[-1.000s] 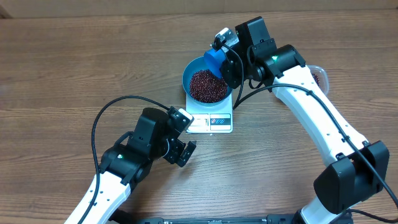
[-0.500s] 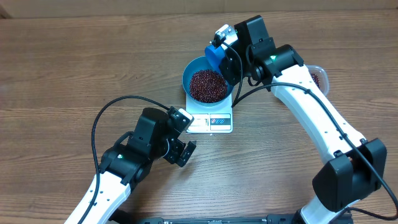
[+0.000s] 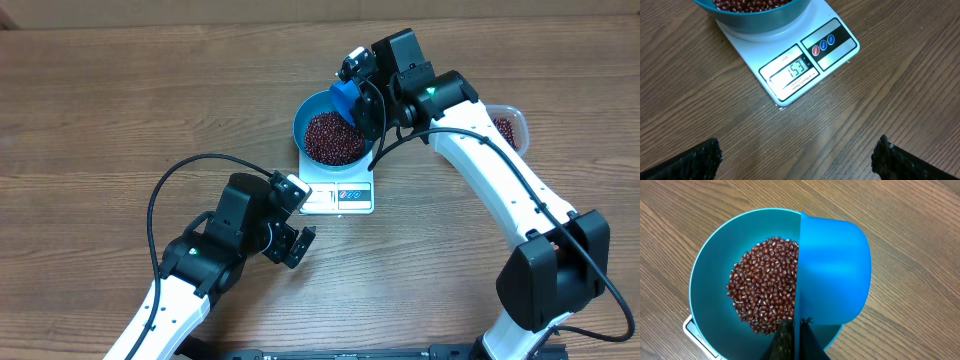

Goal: Scoop item into bowl and weigh 150g on scale

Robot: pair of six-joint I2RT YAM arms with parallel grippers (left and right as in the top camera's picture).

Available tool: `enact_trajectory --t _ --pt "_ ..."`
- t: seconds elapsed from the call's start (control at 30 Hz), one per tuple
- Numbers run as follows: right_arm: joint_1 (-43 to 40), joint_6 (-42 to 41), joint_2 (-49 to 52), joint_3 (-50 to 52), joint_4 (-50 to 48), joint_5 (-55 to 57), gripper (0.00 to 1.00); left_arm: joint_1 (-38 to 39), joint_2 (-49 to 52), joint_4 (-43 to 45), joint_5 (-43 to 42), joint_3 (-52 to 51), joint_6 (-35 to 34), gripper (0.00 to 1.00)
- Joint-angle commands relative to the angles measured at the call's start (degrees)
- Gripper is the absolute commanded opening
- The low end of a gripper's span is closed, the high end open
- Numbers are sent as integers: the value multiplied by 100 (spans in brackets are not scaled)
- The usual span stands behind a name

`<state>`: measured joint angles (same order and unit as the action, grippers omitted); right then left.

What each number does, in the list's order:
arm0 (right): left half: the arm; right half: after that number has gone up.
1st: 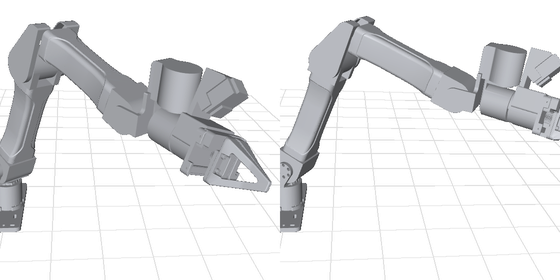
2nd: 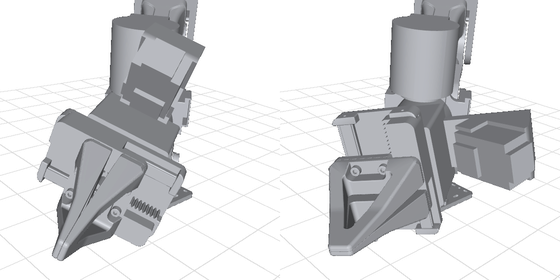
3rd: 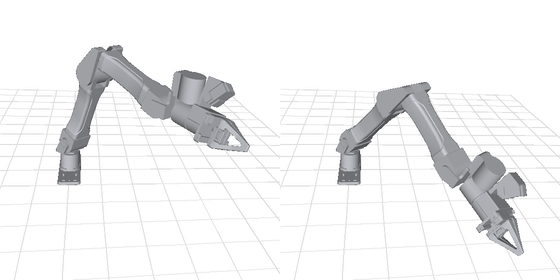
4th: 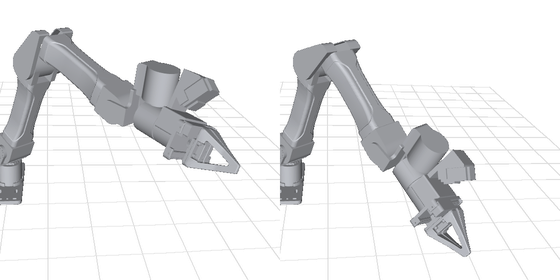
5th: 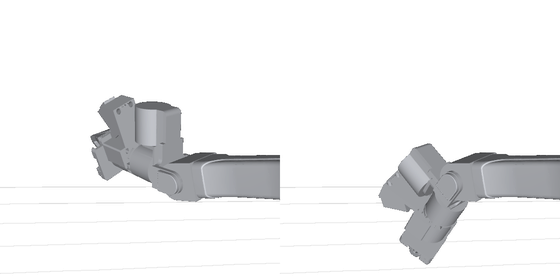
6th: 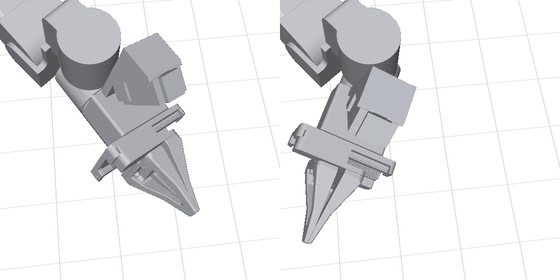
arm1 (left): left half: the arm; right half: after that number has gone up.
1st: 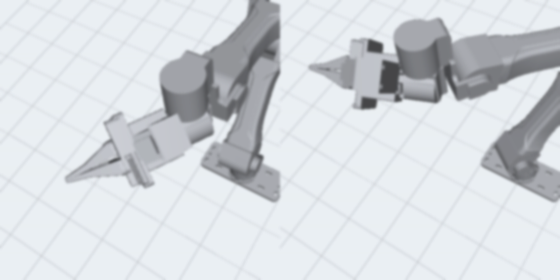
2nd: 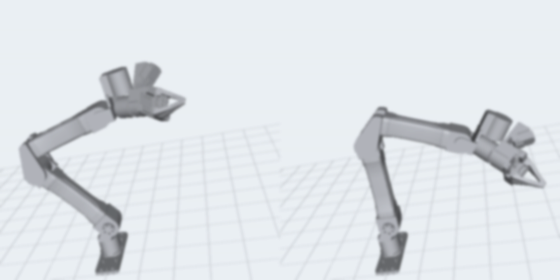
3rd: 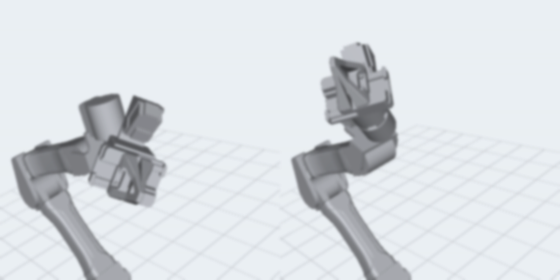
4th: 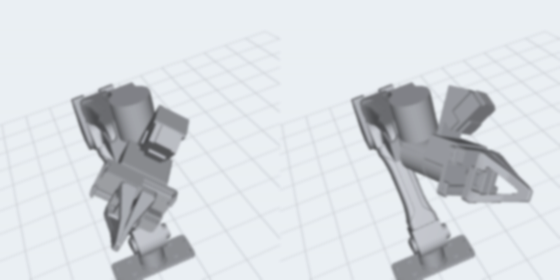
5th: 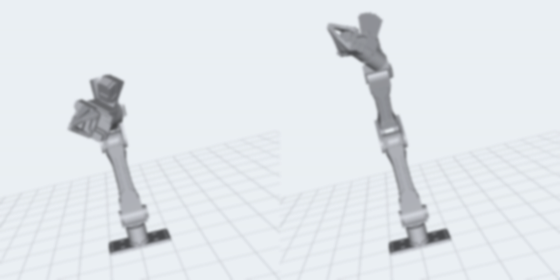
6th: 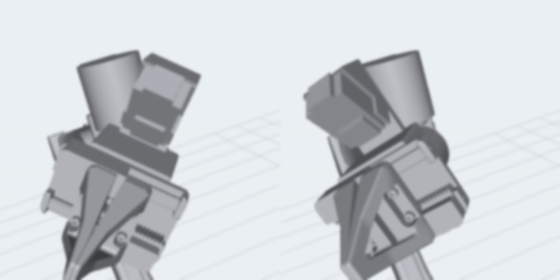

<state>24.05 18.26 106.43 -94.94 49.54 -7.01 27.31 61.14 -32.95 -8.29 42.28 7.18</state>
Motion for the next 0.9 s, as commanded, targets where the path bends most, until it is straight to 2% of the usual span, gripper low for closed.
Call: enact_trajectory --t 0.0,0.67,0.87 --pt "0 15 13 -87 -76 57 4 9 28 15 39 -20 -98 100" --pt "168 13 136 87 -33 66 4 9 28 15 37 -20 -98 99" --pt "184 -28 203 87 26 459 4 9 28 15 39 -20 -98 100"
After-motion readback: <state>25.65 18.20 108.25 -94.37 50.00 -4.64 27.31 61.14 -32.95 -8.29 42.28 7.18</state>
